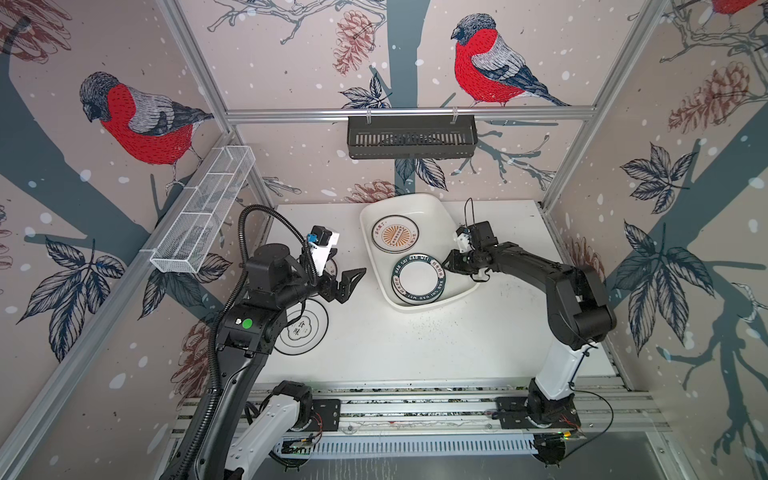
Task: Place the plates into the plastic bin on the countertop
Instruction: 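Open the right gripper and lift it off the green-rimmed plate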
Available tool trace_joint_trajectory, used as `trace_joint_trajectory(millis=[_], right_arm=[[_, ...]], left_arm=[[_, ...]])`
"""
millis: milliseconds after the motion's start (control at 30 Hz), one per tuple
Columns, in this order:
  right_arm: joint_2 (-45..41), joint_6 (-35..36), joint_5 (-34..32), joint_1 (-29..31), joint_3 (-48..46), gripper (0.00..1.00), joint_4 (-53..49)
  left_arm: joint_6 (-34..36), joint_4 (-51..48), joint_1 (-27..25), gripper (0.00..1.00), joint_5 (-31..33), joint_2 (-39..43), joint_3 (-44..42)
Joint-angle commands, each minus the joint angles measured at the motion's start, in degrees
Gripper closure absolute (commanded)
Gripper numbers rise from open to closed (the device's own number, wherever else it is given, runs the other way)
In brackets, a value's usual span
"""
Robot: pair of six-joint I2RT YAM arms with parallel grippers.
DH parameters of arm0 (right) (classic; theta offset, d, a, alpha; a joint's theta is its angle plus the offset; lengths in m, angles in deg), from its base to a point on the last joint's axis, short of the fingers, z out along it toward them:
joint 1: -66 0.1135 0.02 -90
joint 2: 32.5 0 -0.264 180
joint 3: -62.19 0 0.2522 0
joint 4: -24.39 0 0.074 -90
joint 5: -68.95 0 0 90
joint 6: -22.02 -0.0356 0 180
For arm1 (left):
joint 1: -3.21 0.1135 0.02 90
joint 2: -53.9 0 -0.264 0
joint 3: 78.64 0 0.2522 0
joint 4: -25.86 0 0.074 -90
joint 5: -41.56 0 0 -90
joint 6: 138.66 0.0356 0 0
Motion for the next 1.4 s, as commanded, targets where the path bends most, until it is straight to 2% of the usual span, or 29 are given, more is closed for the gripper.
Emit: trace_joint_trajectory(millis=[0,267,567,700,967,1367], right_arm=[[-1.70,-0.80,-2.97,0.19,0.67,0.71,0.86],[1.68,-1.41,-5.30,2.08,6.07,0.73,1.70],[9.80,-0.19,-20.45,6.30,14.84,0.72,-0.95],[12.93,0.18,-24.15,6.78,16.71,0.72,-2.06],[15.59,0.69,-23.36,6.76,17.34,0.71,-2.77],[15.27,1.26,-21.93,7.13,15.64,0.72,-3.76]], left_arm=[[0.34,1.39,-0.01,0.03,-1.16,0.28,-0.10],[-0.17,1.89,0.04,0.03,-1.04,0.47,-1.27],[-0.18,2.31,-0.01,0.03,-1.01,-1.49,-0.62],[-0.31,2.42,0.00,0.03,-1.17,-2.02,-0.32],[-0.36,2.49,-0.01,0.03,-1.17,-2.11,-0.65],[-0.36,2.88,-0.01,0.03,-1.40,-1.88,-1.11]])
